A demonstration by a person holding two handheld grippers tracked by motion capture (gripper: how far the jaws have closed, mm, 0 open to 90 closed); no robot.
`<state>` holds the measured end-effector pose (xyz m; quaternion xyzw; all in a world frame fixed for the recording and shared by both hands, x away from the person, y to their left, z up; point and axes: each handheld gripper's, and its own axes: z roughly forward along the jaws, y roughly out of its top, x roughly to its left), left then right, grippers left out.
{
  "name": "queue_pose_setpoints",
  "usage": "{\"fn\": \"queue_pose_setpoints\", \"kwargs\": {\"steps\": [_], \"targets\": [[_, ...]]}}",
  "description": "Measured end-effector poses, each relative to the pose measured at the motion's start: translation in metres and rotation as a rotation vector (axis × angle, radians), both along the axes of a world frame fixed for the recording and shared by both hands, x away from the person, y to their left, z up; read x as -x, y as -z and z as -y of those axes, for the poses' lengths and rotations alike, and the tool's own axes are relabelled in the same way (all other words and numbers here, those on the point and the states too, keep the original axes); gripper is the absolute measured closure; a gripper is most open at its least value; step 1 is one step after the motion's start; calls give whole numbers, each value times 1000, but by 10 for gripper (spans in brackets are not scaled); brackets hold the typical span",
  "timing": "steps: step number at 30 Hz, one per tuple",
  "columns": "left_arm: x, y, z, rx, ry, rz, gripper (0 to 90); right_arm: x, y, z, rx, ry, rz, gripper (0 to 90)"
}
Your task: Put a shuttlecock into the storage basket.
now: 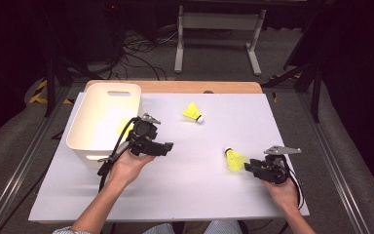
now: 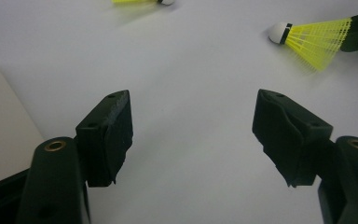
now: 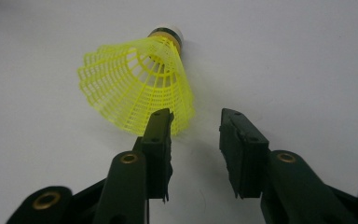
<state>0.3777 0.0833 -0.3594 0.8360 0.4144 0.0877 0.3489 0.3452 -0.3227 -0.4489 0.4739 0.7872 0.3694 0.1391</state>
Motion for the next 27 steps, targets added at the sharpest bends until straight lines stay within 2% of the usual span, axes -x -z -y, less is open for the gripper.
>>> {"fn": "queue_pose_setpoints", "kwargs": {"steps": [13, 27], "targets": [[1, 10, 8, -20, 15, -17, 300, -11, 3, -6, 0, 1, -42, 784], [-1, 24, 17, -54, 27, -35, 307, -13, -1, -10, -17, -19, -40, 891]]}}
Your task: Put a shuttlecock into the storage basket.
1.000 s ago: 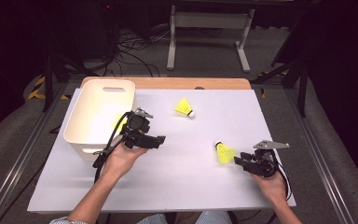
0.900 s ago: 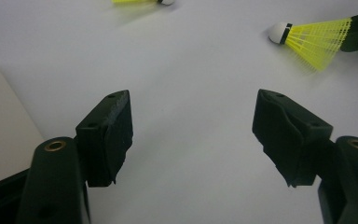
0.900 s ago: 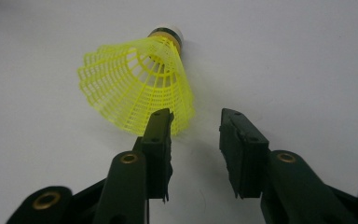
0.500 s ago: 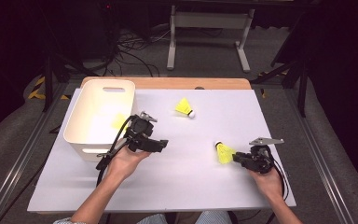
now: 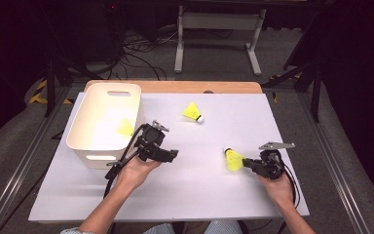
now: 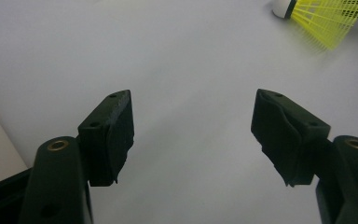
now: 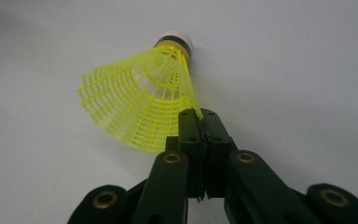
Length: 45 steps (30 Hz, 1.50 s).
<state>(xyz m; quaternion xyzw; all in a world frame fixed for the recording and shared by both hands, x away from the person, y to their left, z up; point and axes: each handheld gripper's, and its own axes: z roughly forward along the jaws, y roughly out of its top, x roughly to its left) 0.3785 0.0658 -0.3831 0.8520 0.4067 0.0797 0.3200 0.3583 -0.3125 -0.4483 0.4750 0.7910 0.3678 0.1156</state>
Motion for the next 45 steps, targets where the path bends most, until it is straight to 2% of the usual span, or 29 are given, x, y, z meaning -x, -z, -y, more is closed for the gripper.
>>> {"fn": "queue_pose_setpoints", "kwargs": {"steps": [8, 15, 34, 45], "targets": [[-1, 6, 1, -7, -7, -14, 317, 2, -5, -8, 16, -21, 10, 900], [-2, 9, -2, 12, -7, -30, 320, 4, -11, -18, 26, -46, 25, 900], [1, 12, -4, 47, 10, -36, 326, 1, -25, -50, 38, -111, 50, 900], [2, 13, -3, 45, 21, -35, 319, -1, -29, -71, 41, -146, 67, 900]]}}
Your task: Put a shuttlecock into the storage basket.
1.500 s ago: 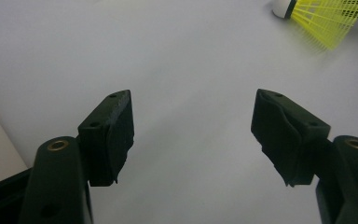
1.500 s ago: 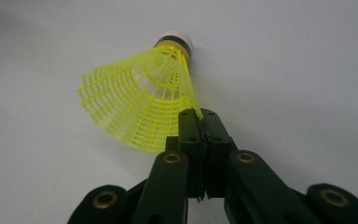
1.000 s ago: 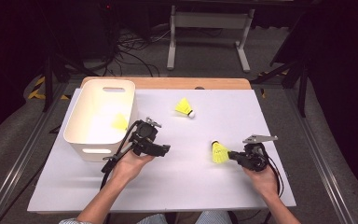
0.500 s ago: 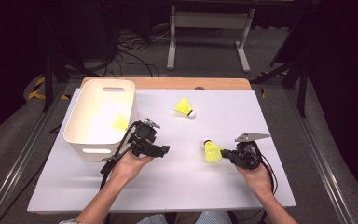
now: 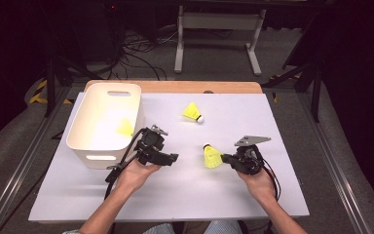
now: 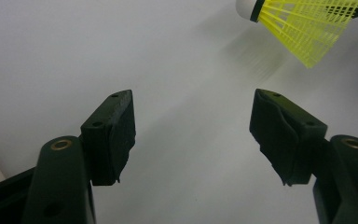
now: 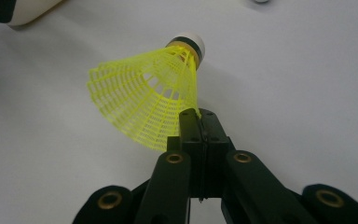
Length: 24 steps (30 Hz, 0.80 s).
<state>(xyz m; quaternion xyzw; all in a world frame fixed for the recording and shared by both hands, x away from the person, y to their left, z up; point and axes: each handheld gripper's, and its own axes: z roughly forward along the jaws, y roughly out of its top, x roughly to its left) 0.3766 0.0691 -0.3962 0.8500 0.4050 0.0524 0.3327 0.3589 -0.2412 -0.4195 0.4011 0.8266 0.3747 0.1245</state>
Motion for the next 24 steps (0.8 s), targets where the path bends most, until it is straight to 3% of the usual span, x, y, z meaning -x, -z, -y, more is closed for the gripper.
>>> {"fn": "queue_pose_setpoints", "kwargs": {"steps": [24], "targets": [[5, 8, 7, 24, 53, -31, 313, -10, 4, -57, 15, -78, -21, 900]]}}
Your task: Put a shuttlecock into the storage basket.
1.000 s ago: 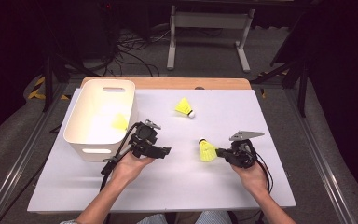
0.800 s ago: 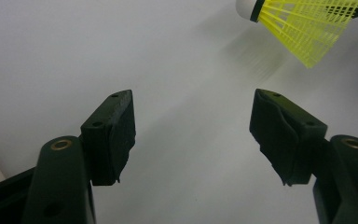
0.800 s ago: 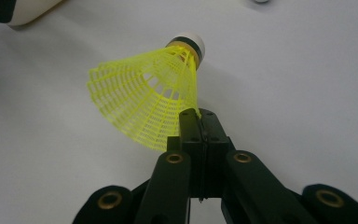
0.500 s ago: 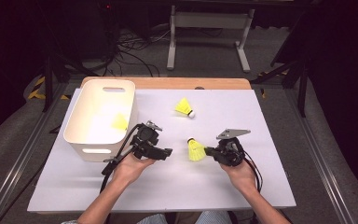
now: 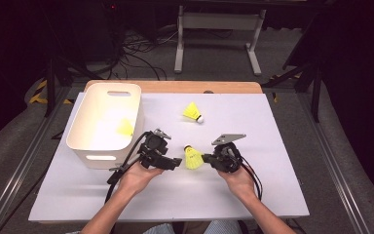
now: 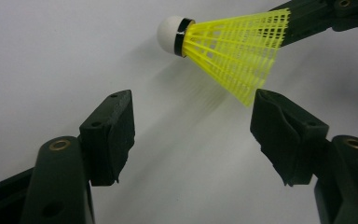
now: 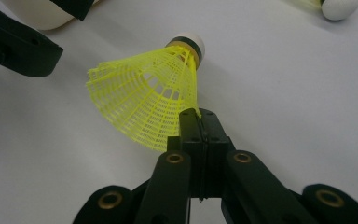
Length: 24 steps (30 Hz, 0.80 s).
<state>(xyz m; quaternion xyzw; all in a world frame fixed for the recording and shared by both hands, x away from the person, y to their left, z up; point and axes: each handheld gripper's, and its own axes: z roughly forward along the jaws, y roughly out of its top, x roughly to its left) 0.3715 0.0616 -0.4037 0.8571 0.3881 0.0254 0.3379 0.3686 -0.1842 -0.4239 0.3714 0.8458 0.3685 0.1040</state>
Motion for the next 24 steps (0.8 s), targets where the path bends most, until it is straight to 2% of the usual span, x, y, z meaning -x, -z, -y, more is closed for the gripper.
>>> {"fn": "queue_pose_setpoints", "kwargs": {"steps": [9, 15, 23, 24], "targets": [[0, 6, 5, -23, 26, -15, 324, -1, -1, -14, 0, -17, -8, 900], [-2, 10, 8, -37, 22, -23, 354, -1, -2, -17, -2, -25, -9, 900], [-5, 14, 9, -50, 18, -23, 466, 1, -3, -17, -11, -40, -12, 900], [-5, 14, 9, -50, 18, -23, 501, 2, -3, -18, -13, -44, -14, 900]]}}
